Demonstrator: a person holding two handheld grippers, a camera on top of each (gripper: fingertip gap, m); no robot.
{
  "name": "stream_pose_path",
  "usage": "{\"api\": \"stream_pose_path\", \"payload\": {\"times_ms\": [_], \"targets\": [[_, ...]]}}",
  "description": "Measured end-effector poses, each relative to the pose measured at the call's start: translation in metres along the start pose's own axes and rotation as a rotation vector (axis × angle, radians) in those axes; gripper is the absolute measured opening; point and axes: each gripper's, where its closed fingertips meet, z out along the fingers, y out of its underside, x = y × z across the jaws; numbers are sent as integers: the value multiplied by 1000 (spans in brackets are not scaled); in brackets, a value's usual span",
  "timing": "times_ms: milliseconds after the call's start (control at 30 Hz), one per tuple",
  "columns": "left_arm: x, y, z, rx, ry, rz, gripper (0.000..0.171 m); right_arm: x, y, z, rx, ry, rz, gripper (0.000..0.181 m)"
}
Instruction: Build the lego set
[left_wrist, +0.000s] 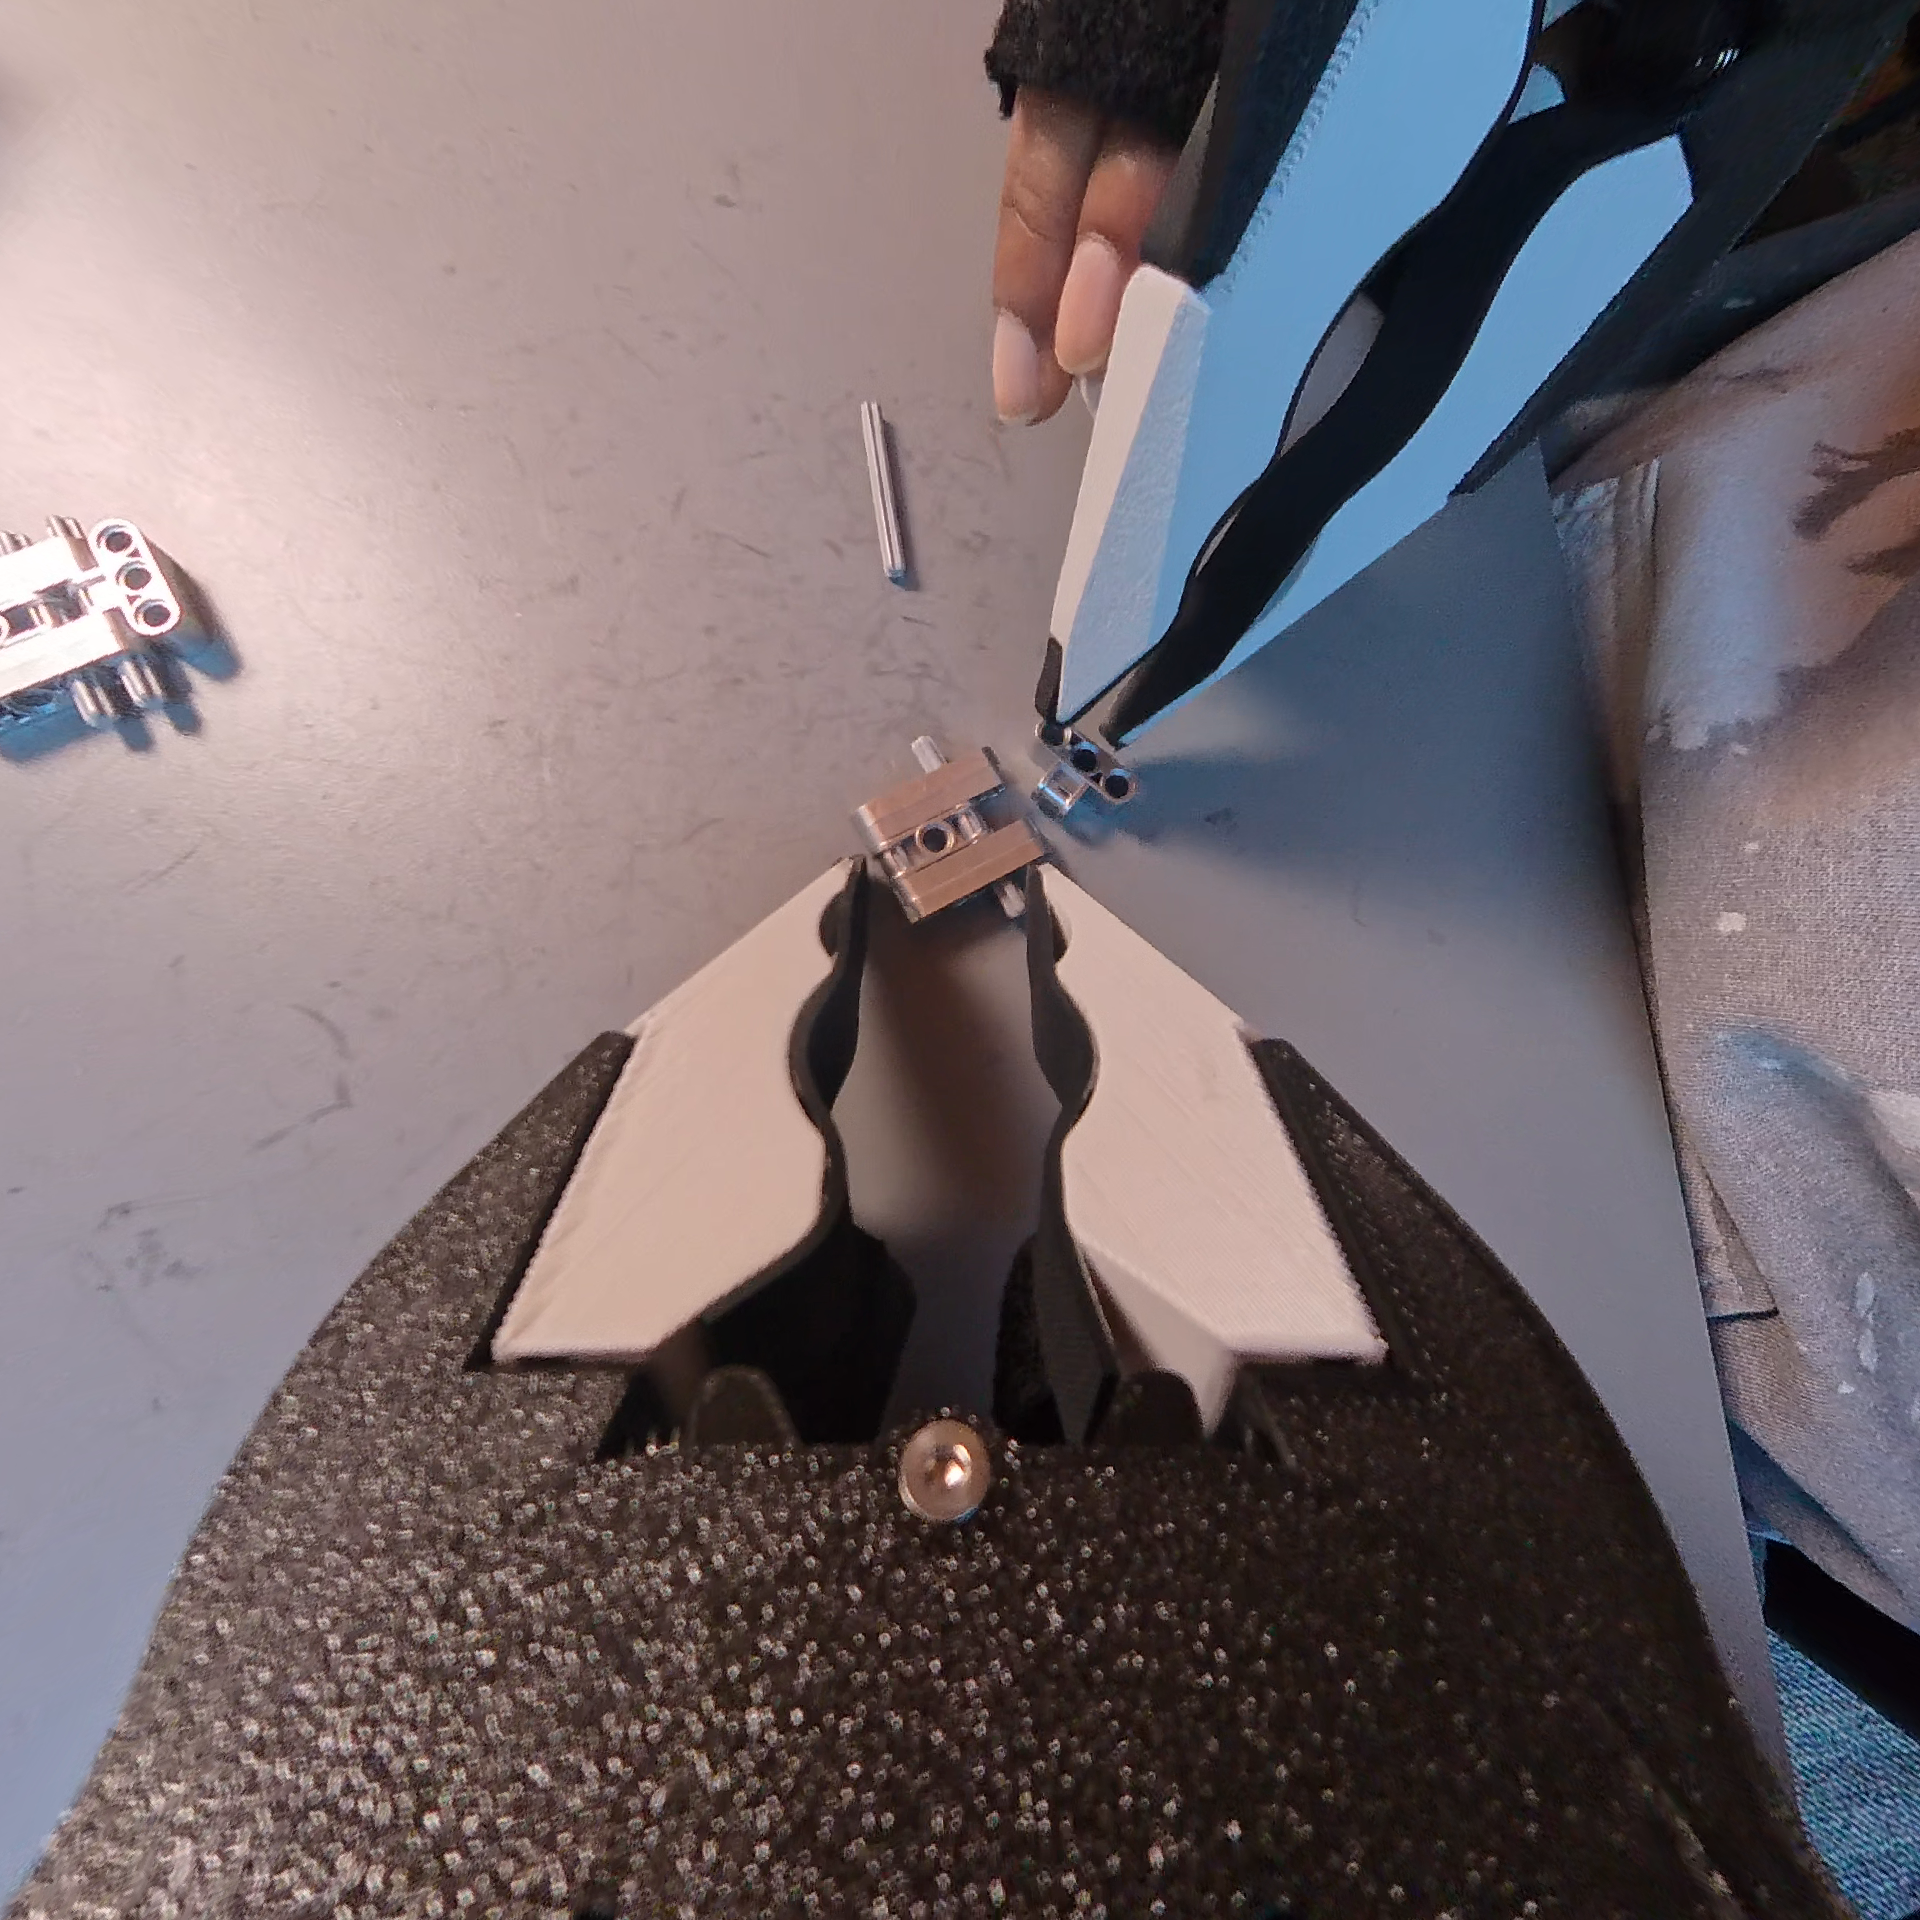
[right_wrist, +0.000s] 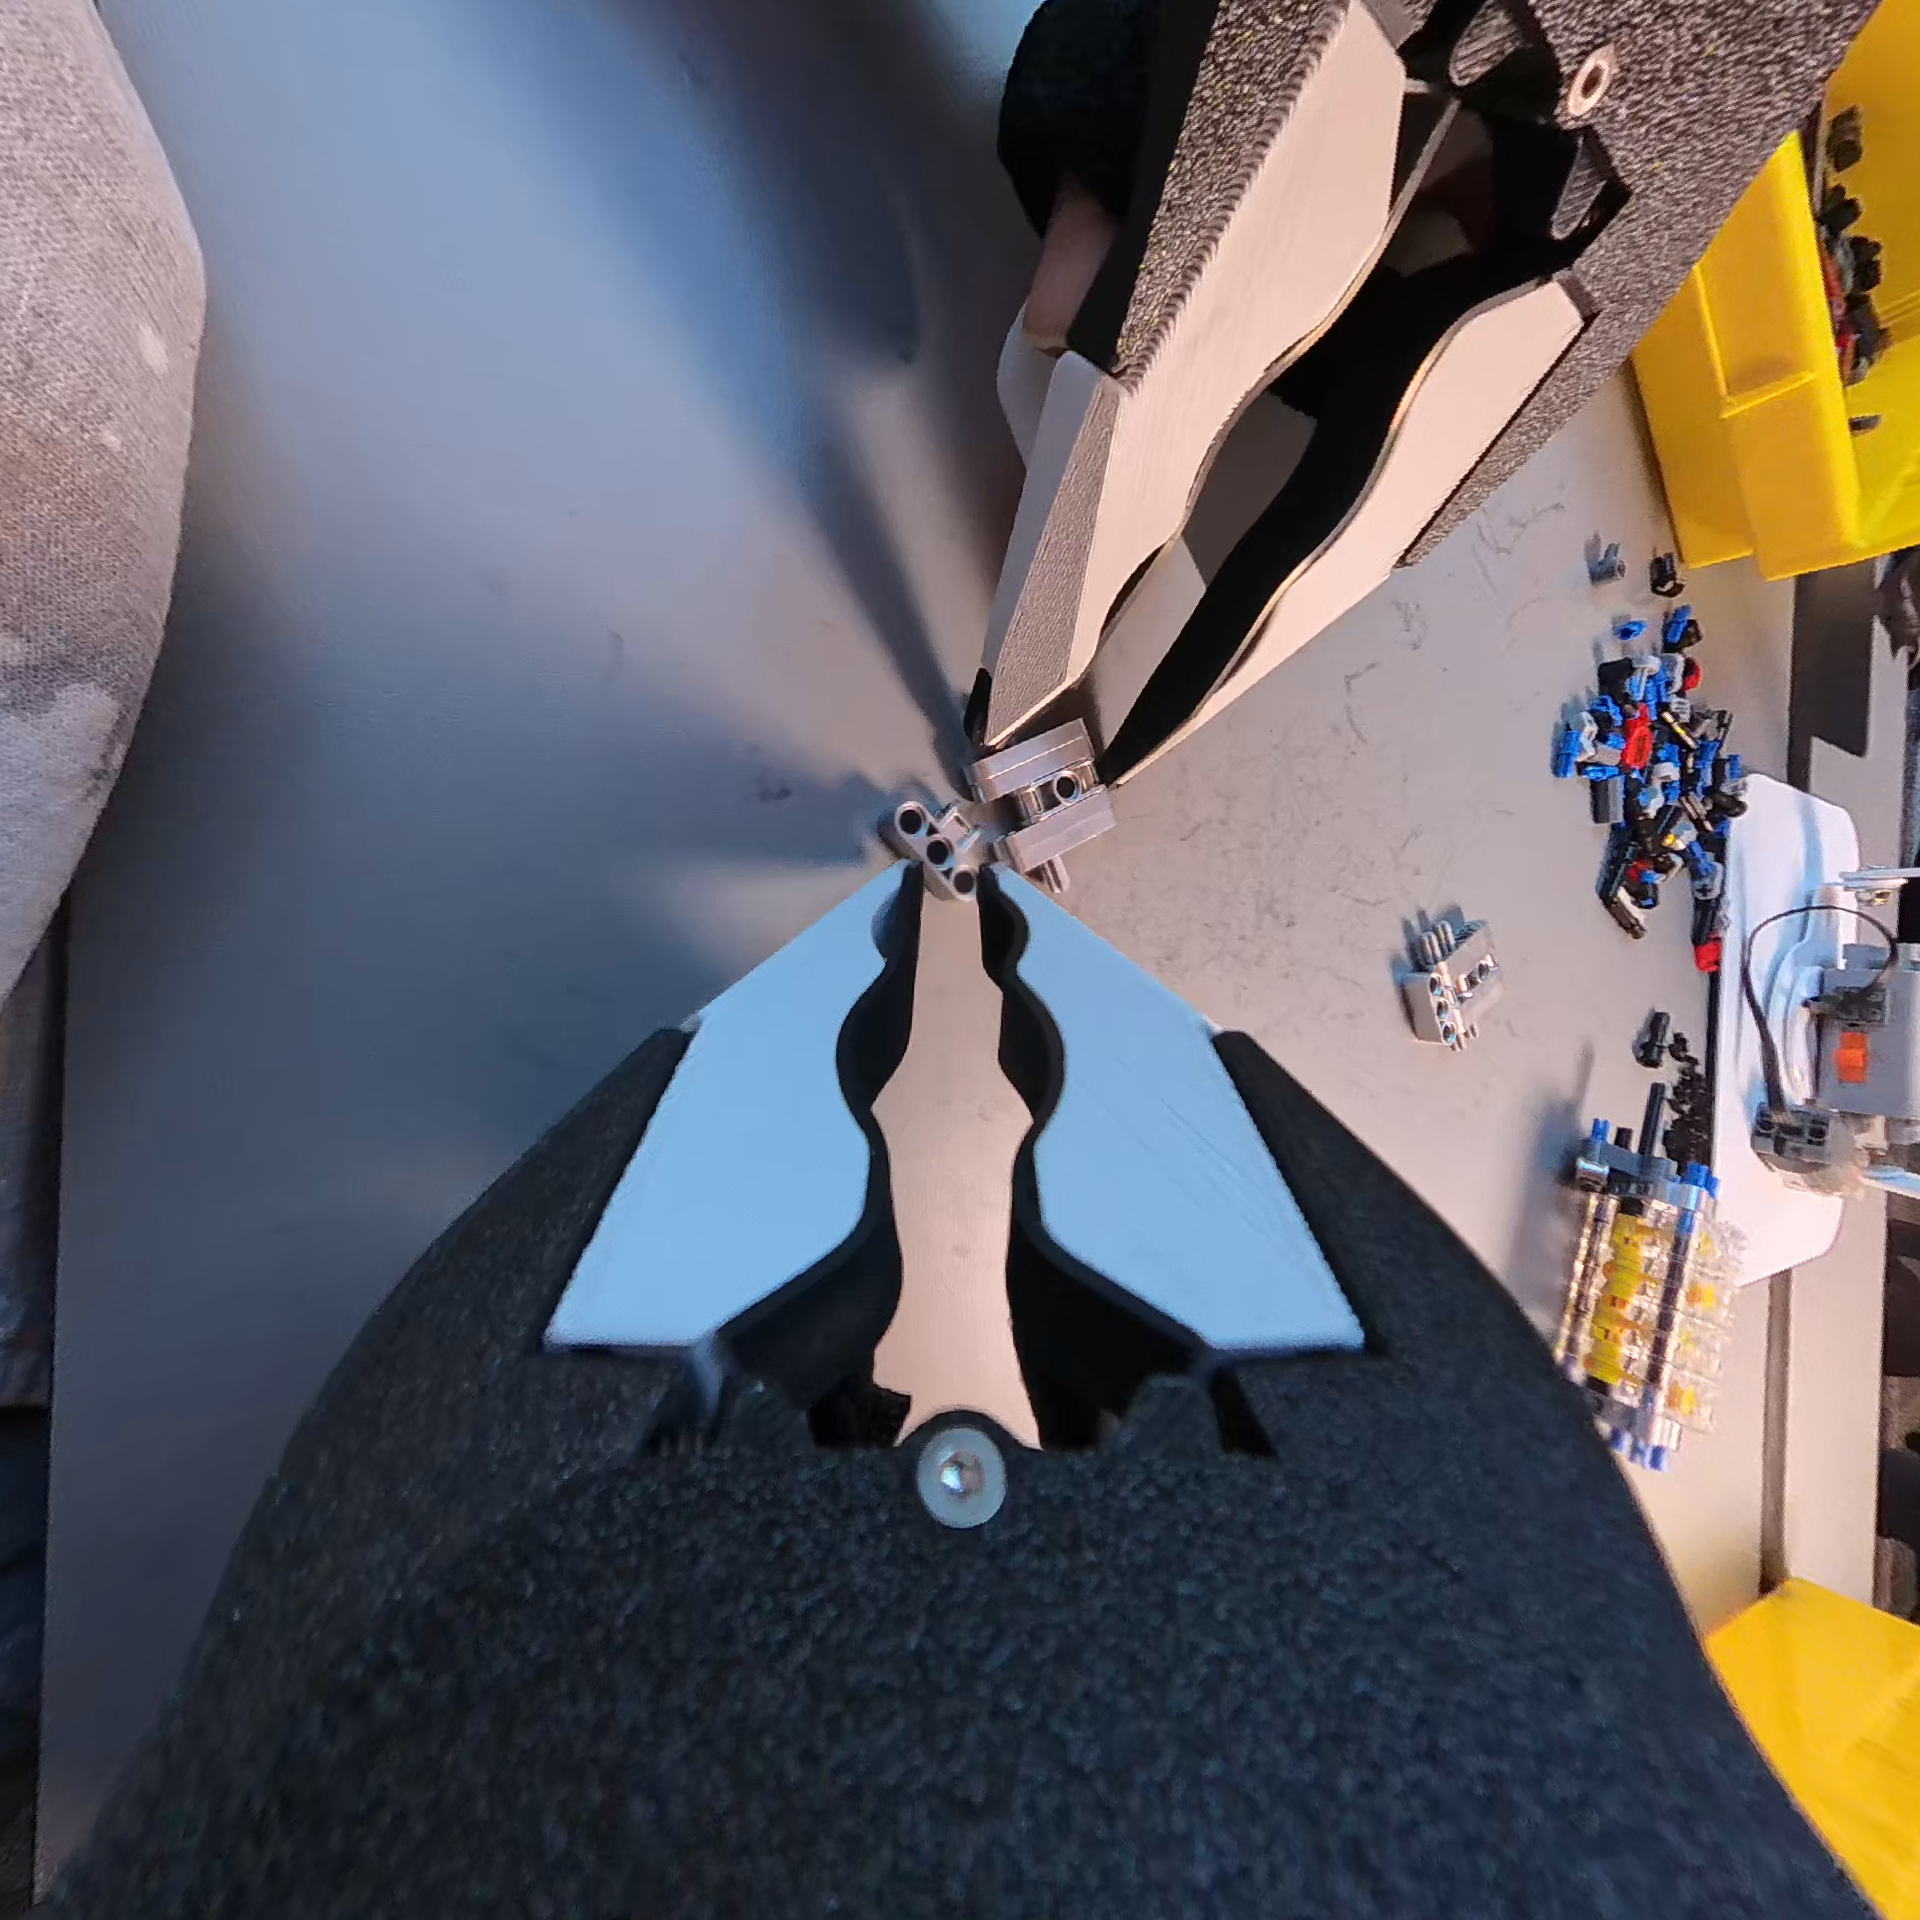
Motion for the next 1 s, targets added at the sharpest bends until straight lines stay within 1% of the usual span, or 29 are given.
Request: {"api": "stream_pose_path", "payload": {"times_ms": [167,267,433,833,1000], "targets": [[-2,0,-1,4,-9,-1,29,-4,-4,0,15,-37,-44,8],[-2,0,0,3,-9,5,29,-4,-1,5,-10,-33,-80,9],[0,0,1,0,-6,10,28,0,0,6,-16,-28,-51,5],[4,-1,2,-5,4,18,26,3,1,8,-46,29,-89,5],[4,-1,2,-6,4,18,27,3,1,10,-52,10,-89,7]]}}
